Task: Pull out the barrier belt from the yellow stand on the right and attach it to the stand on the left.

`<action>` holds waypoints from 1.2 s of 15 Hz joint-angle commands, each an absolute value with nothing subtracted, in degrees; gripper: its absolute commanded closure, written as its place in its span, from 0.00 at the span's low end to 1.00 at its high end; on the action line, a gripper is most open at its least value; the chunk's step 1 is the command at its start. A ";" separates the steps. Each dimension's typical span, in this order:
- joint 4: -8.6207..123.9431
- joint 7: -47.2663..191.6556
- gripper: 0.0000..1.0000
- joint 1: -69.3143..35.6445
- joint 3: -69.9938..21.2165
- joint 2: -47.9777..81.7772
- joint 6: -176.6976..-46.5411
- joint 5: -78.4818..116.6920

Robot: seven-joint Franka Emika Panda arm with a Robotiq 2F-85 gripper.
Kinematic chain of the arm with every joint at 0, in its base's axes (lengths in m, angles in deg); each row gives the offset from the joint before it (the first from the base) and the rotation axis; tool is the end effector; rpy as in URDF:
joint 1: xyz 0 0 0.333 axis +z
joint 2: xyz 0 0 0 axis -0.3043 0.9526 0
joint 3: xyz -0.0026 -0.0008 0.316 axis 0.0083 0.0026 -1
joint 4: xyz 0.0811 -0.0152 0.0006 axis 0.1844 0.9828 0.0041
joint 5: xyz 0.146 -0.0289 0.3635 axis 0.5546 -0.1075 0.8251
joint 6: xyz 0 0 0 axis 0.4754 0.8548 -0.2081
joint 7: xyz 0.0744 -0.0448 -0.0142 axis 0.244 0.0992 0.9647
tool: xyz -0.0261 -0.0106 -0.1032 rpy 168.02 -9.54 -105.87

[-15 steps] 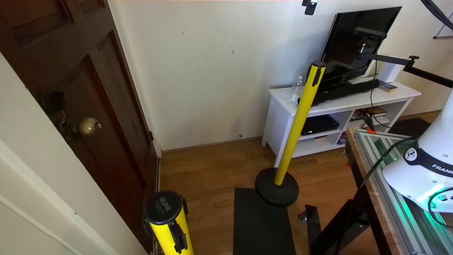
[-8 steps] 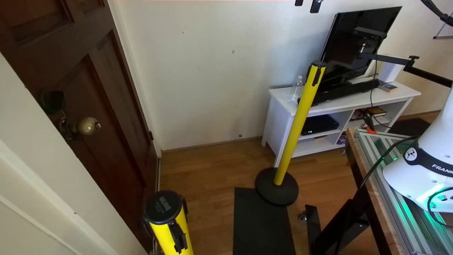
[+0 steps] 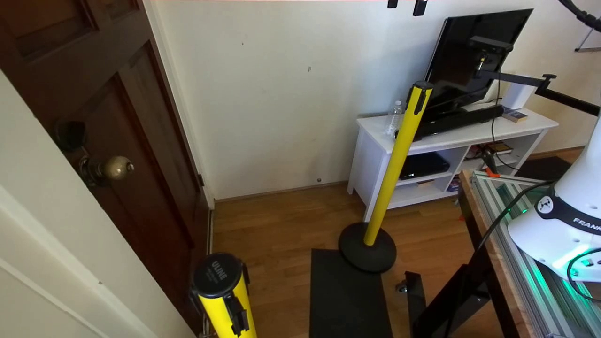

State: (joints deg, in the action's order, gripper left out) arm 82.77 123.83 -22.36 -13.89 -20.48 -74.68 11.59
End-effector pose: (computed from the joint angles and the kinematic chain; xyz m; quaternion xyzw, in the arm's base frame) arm 0.4130 -0.1773 0.5842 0.9645 0.2602 -0.0211 0.0407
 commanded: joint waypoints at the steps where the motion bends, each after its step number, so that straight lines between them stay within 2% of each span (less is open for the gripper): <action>1: 81.77 129.51 0.00 -22.38 -14.77 -19.69 -73.60 6.67; 13: 79.52 155.52 0.00 -22.01 -16.92 -17.06 -61.52 -6.34; 18: 81.08 154.08 0.00 -22.42 -17.28 -17.86 -61.94 -7.10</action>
